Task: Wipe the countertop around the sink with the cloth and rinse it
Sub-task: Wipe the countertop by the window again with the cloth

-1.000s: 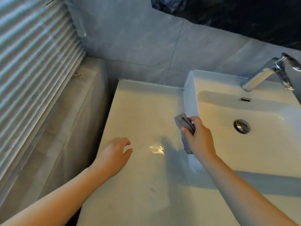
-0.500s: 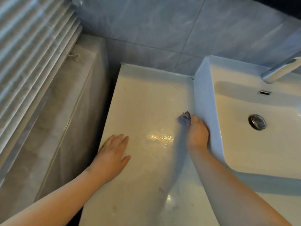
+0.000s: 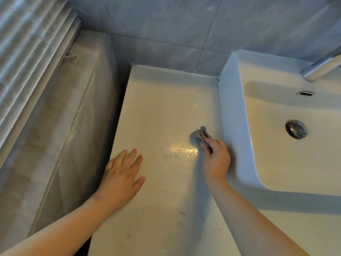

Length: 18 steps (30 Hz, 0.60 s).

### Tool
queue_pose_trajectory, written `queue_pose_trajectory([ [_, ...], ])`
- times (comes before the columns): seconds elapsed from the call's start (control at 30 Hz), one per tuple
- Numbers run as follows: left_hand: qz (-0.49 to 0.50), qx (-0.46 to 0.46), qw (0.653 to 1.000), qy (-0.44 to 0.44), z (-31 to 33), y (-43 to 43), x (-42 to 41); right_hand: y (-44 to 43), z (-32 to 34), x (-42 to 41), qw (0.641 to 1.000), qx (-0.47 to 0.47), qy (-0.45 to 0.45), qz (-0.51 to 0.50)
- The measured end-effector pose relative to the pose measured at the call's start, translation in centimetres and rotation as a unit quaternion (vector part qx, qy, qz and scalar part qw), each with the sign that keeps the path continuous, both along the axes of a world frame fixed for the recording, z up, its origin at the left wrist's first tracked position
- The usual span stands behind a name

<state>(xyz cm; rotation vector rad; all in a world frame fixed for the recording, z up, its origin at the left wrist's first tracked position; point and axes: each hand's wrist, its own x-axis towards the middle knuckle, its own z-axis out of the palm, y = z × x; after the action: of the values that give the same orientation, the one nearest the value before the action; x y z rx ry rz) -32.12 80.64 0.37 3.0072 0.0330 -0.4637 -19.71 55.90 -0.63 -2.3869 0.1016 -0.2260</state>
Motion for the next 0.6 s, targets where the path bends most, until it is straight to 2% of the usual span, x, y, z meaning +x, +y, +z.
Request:
queue_pose_trajectory([
  [0.2,0.004,-0.012,1.000,0.000,-0.3,-0.1,-0.2,0.8,0.0,-4.5,0.998,0.037,0.013,0.048],
  [0.37,0.003,-0.010,1.000,0.009,-0.3,-0.1,-0.1,0.9,1.1,-6.0,0.987,0.112,0.084,0.077],
  [0.47,0.007,-0.008,1.000,0.005,-0.1,-0.1,0.0,0.6,3.0,-4.2,0.990,0.117,0.033,0.074],
  [0.6,0.006,0.000,1.000,0.004,-0.4,-0.3,-0.1,0.1,4.3,1.5,0.997,0.033,-0.041,0.064],
])
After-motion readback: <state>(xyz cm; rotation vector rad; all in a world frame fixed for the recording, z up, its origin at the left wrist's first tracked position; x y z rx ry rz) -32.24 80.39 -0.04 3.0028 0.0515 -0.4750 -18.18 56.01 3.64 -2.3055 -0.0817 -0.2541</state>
